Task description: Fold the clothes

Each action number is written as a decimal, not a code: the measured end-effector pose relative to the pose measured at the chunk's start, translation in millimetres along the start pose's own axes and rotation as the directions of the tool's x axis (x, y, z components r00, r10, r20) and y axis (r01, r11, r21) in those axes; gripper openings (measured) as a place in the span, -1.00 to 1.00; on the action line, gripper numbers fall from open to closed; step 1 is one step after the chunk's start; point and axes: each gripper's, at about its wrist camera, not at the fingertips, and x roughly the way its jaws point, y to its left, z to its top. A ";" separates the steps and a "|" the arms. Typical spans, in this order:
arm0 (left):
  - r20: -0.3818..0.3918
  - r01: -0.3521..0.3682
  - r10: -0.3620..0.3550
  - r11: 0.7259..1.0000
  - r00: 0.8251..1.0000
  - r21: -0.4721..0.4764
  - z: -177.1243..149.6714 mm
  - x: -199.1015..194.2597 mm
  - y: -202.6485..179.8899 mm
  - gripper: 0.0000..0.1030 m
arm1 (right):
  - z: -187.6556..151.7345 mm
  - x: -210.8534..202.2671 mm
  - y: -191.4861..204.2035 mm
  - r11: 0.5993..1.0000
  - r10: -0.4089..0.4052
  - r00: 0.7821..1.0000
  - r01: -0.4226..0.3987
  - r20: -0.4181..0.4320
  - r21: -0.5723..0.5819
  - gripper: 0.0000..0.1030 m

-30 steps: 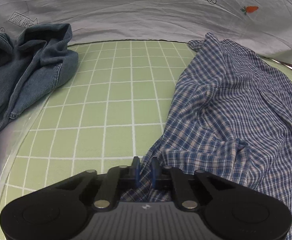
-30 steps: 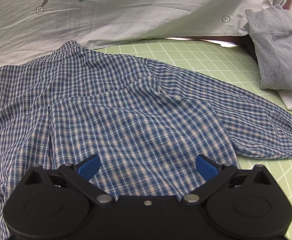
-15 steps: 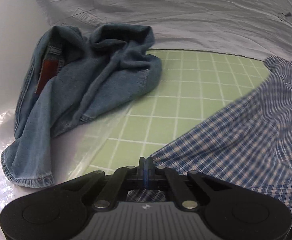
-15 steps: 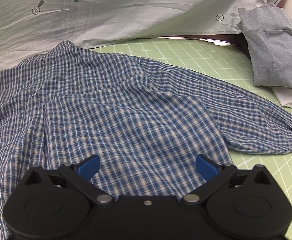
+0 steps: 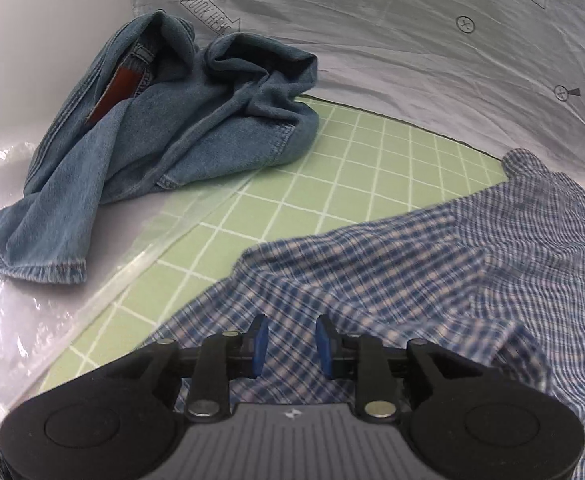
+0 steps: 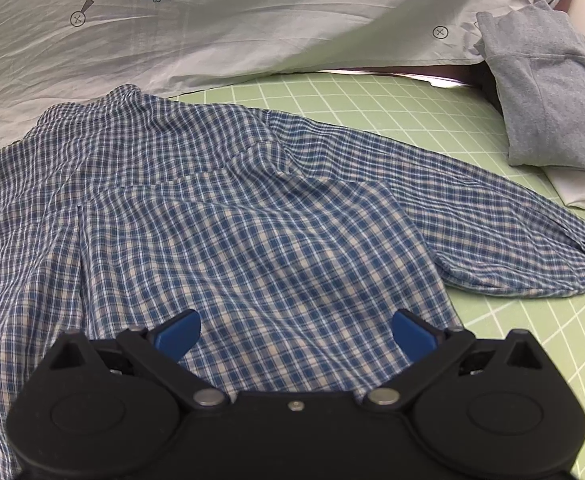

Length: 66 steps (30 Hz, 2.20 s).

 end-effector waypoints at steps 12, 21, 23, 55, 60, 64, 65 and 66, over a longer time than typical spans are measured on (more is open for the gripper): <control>0.030 0.137 -0.141 0.985 0.990 0.108 53.9 31.7 -81.9 0.48 | 101.1 64.8 3.3 0.995 0.097 0.988 -0.094 0.117 -0.033 1.00; -0.020 0.281 -0.286 0.922 0.958 0.267 124.1 137.5 -192.5 0.51 | 165.9 146.7 85.7 0.944 0.280 0.951 -0.249 0.131 -0.215 0.94; -0.040 0.307 -0.309 0.904 0.950 0.298 127.3 148.6 -211.8 0.35 | 164.6 149.8 95.1 0.920 0.302 0.944 -0.253 0.130 -0.299 0.69; -0.023 0.154 -0.153 0.984 0.988 0.086 -7.9 13.4 -108.9 0.36 | -1.4 -14.5 -19.7 0.995 0.071 0.996 -0.067 0.058 -0.074 0.73; -0.037 0.068 -0.068 0.998 0.997 -0.019 -41.5 -7.4 -36.5 0.36 | -53.7 -41.9 -8.6 0.996 0.054 0.999 -0.054 0.000 -0.078 0.73; -0.055 0.034 -0.039 0.996 0.998 -0.083 -59.5 -15.1 12.8 0.37 | -72.9 -56.4 6.1 0.995 0.038 0.999 -0.038 -0.004 -0.089 0.73; -0.059 0.030 -0.036 0.995 0.998 -0.100 -63.2 -17.0 23.1 0.36 | -75.8 -59.1 9.2 0.996 0.036 0.999 -0.036 -0.004 -0.086 0.73; -0.063 0.026 -0.034 0.993 0.997 -0.118 -66.8 -19.0 33.0 0.37 | -78.0 -61.3 11.9 0.996 0.035 0.999 -0.035 -0.005 -0.081 0.73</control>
